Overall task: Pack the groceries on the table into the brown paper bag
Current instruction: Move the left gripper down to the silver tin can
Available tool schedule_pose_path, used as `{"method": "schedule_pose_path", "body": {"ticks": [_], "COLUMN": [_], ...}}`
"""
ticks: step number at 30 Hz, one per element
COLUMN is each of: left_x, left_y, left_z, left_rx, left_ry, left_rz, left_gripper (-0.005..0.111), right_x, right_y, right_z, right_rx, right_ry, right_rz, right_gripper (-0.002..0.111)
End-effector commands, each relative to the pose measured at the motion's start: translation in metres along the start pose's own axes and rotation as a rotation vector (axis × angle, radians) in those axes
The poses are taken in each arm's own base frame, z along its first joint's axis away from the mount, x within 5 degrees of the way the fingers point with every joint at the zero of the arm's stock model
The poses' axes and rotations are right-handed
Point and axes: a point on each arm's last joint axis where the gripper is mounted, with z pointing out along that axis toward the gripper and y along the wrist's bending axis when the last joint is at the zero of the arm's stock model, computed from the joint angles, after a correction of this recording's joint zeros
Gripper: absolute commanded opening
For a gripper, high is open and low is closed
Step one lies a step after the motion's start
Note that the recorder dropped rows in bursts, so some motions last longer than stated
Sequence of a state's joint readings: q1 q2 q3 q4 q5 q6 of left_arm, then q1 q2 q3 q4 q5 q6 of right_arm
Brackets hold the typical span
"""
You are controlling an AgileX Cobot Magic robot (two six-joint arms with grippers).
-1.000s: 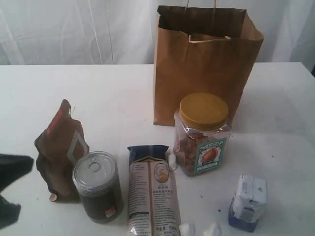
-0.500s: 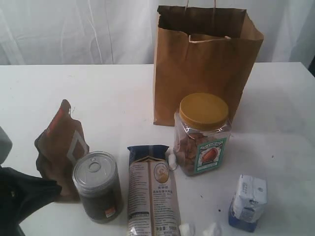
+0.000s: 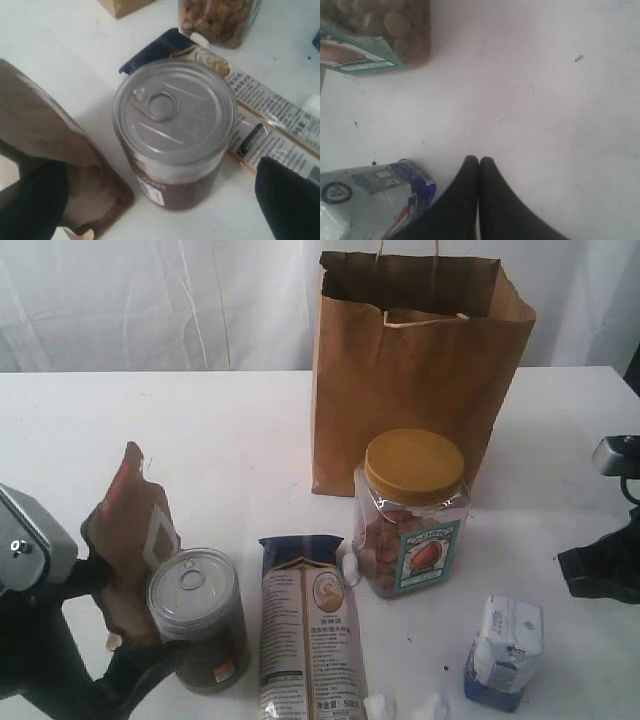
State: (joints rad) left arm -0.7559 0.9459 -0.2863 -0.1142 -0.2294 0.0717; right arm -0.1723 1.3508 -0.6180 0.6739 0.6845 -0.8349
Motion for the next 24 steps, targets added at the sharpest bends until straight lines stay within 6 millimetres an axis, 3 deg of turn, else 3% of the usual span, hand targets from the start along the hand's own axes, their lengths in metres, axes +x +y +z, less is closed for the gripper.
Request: {"method": "schedule_pose_path", "body": {"ticks": [1,3,6,7,12,16,24], "left_x": [-0.001,0.000,-0.013,-0.016,0.000,0.009,-0.005], "left_y": [-0.001,-0.004,-0.015,-0.017,-0.014,-0.017,-0.012], "left_z": [0.002,0.006,0.005,0.004,0.018,0.035,0.040], "left_rx": [0.000,0.023,0.104,0.120,0.117,0.152,0.060], "left_ry": [-0.027,-0.020,-0.194,-0.231,-0.064,-0.018,-0.162], "left_rz": [0.034,0.194,0.447,0.437,0.432,0.537,0.449], "left_gripper": [0.105,0.105,0.105,0.105,0.105,0.105,0.105], "right_x": [-0.001,-0.002,-0.002,-0.002,-0.002,-0.002,-0.002], "right_y": [-0.001,-0.001,-0.002,-0.002,-0.002,-0.002,-0.002], "right_z": [0.000,0.000,0.001,0.001,0.001,0.001,0.001], "right_rx": [0.019,0.022,0.024,0.024,0.027,0.027,0.023], "right_ry": [-0.022,-0.024,-0.025,-0.025,-0.027,-0.027,-0.023], "right_rz": [-0.019,-0.016,-0.016,-0.016,-0.016,-0.014,-0.004], "right_gripper": [0.000,0.000,0.000,0.000,0.000,0.000,0.000]}}
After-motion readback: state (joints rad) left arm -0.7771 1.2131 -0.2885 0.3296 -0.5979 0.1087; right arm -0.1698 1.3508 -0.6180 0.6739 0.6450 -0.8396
